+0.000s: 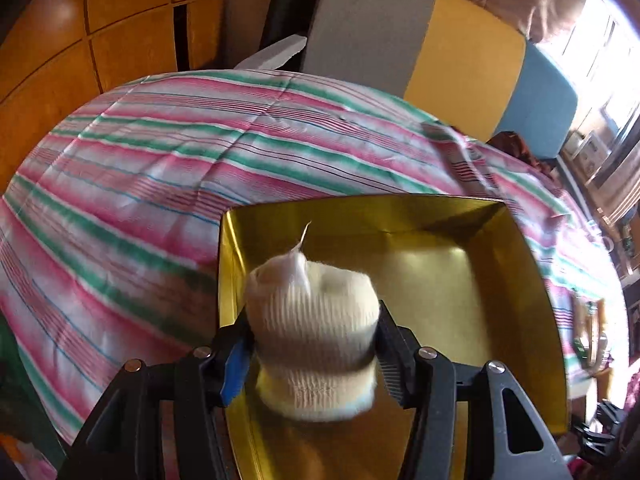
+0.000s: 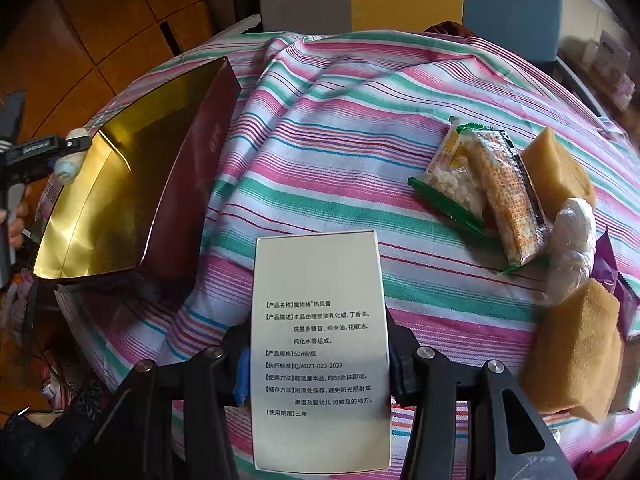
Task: Organize objects
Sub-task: 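Lower the sock into the gold tray and open the left tool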
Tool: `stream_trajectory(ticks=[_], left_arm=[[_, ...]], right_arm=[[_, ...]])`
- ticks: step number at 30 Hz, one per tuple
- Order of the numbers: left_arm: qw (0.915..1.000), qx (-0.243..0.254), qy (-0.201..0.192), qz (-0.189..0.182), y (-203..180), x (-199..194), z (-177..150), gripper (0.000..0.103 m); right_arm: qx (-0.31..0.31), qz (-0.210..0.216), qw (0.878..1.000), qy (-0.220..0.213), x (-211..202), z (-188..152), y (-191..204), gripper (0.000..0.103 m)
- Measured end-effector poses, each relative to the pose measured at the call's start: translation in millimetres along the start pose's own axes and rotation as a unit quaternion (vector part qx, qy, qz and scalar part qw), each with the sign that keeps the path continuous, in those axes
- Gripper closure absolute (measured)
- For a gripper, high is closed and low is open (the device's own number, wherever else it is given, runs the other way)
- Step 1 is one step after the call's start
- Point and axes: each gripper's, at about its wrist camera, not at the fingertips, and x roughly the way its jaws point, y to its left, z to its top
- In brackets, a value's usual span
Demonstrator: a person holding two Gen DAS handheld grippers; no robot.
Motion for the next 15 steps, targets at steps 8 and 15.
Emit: stream_trajectory(ticks=[8,15], left_arm=[[0.9995,0.008,0.001,0.03,-0.3,31.0,14.7,0.048],[0.9997,-0.014,-0.017,0.006,3.3,15.1,23.7,0.026]], right_arm=[[-0.004,-0.007,1.0,0.002,0.8,0.6,1.8,0.052],[-0.002,-0.012,1.0,0.008,2.5,0.5,2.3,0.052]])
